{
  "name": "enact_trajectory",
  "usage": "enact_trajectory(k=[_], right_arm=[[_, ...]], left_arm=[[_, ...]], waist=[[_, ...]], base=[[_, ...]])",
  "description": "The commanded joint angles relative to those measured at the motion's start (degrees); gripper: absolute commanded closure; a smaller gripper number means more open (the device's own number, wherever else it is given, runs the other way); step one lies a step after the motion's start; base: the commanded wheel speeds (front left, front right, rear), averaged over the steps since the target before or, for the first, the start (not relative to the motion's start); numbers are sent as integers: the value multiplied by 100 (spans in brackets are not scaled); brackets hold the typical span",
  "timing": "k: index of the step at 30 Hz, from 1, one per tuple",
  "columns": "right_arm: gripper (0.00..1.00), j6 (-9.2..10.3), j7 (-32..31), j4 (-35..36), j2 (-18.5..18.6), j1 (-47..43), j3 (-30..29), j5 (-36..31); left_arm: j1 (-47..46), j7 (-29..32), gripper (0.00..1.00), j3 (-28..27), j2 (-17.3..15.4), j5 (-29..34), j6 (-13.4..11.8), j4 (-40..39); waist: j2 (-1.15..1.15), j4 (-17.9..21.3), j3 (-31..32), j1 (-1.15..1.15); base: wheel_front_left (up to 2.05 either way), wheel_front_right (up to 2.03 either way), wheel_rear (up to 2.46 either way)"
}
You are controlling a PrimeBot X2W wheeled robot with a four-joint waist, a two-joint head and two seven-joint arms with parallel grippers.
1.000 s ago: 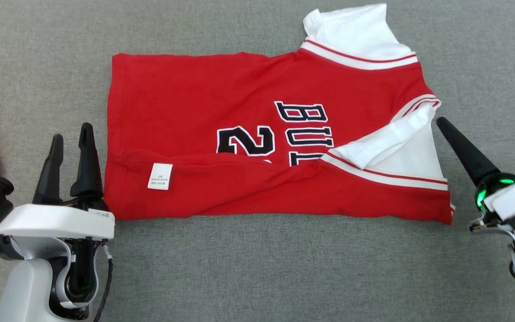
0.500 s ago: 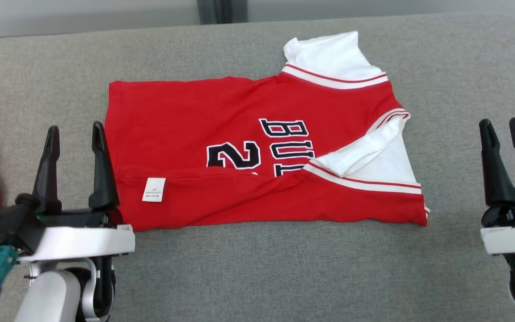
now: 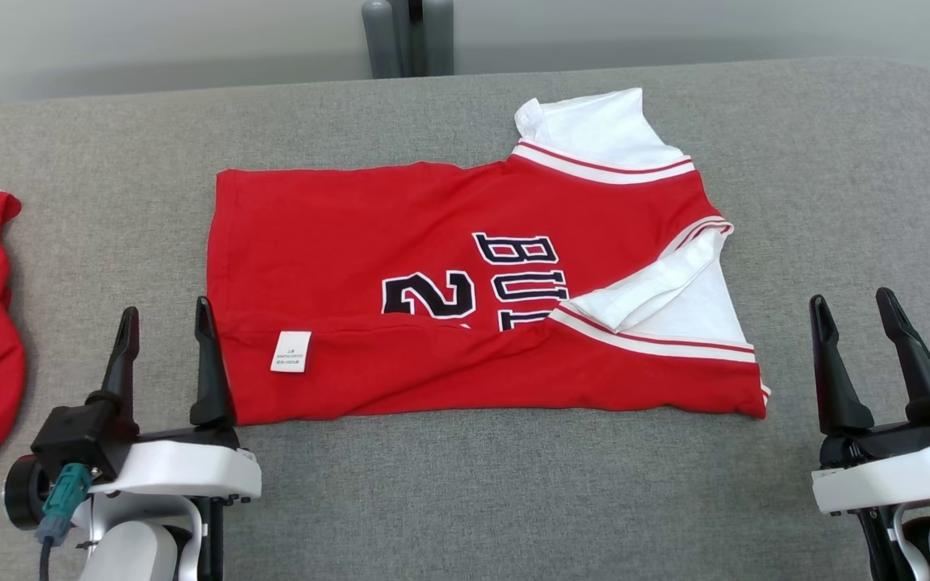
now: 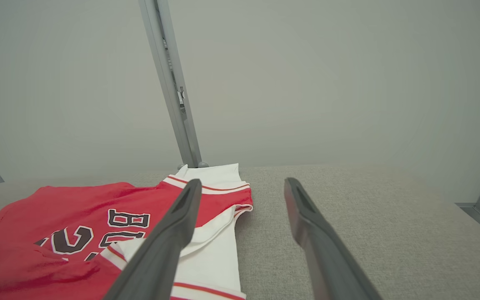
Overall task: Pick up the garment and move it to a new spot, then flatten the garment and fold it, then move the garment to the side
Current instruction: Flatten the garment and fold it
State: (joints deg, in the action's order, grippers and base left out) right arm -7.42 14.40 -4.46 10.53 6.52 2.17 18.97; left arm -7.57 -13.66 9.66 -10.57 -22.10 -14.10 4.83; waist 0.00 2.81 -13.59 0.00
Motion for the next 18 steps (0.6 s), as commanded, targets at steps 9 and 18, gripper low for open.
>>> enact_trajectory(k=[9, 18], right_arm=[[0, -14, -32, -123, -107, 86, -55, -123], [0, -13, -147, -548, -23, 331, 243, -140]], left_arm=[[-242, -53, 0, 67, -85, 15, 152, 247], [-362, 197, 0, 191, -179, 3, 208, 507]], waist=[[0, -46, -36, 0], [0, -102, -246, 0]], base=[[0, 0, 0], [0, 0, 0]])
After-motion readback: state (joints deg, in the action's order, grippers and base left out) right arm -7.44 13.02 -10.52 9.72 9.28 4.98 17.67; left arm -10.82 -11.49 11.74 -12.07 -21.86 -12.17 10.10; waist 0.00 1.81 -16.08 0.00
